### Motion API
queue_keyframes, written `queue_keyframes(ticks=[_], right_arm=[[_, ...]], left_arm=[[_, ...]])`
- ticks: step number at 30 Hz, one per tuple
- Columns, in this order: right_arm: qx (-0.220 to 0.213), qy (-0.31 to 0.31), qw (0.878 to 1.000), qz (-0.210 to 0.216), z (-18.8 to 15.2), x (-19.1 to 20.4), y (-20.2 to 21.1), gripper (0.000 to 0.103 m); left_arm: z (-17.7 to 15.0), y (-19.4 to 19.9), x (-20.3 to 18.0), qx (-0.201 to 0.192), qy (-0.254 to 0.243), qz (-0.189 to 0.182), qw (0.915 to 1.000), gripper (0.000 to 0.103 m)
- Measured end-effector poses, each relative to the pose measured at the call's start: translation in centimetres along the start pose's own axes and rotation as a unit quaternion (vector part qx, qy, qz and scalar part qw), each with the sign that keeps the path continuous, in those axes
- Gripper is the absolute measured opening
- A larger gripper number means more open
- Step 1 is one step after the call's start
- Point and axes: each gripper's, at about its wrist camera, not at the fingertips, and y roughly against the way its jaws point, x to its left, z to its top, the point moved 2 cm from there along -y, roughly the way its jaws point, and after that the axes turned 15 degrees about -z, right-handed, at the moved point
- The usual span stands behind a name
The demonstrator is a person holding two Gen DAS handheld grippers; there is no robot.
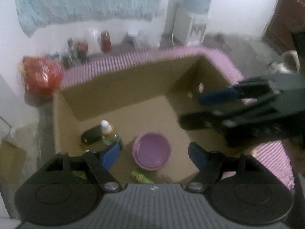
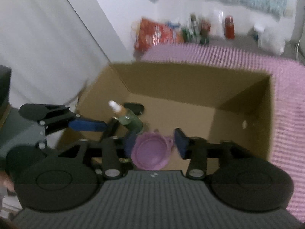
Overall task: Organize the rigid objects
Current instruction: 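Carry the pink lid into the box and release it, then return the right gripper to the black tape roll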
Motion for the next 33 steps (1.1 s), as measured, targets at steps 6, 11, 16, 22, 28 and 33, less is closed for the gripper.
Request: queue_keyframes(ticks=[6, 11, 16, 22, 28, 33], right_arm=[[-0.104, 0.016, 0.994, -0.027, -4.0, -0.1, 10.1, 0.096], [-0.138, 0.03, 0.987, -0.074, -7.9, 0.3, 15.7, 0.102], [-0.127, 0.062, 0.979, -0.15, -11.7, 2.7, 16.9, 0.102], [-0.13, 0.096, 0.97, -0.181, -15.9, 5.3, 14.9, 0.102], [-0.087, 0.006, 0.987, -0.133, -19.4, 5.5, 12.3, 0.102], [-0.036, -0.062, 0.992, -0.108, -21.7, 7.0, 8.0, 0.102]], left_arm=[[-3.4, 7.0, -3.0, -0.096, -0.025, -0.018, 0.9949, 0.091], [-8.5, 9.0, -4.1, -0.136, -0.014, -0.01, 0.9905, 0.091], [-13.5, 8.0, -3.9, -0.132, 0.007, -0.01, 0.9911, 0.091], [-18.2, 5.8, -3.6, -0.095, 0.031, -0.027, 0.9946, 0.091], [-21.2, 3.9, -4.3, -0.075, 0.012, -0.005, 0.9971, 0.091], [-22.5, 1.9, -4.1, -0.06, 0.002, 0.012, 0.9981, 0.091]])
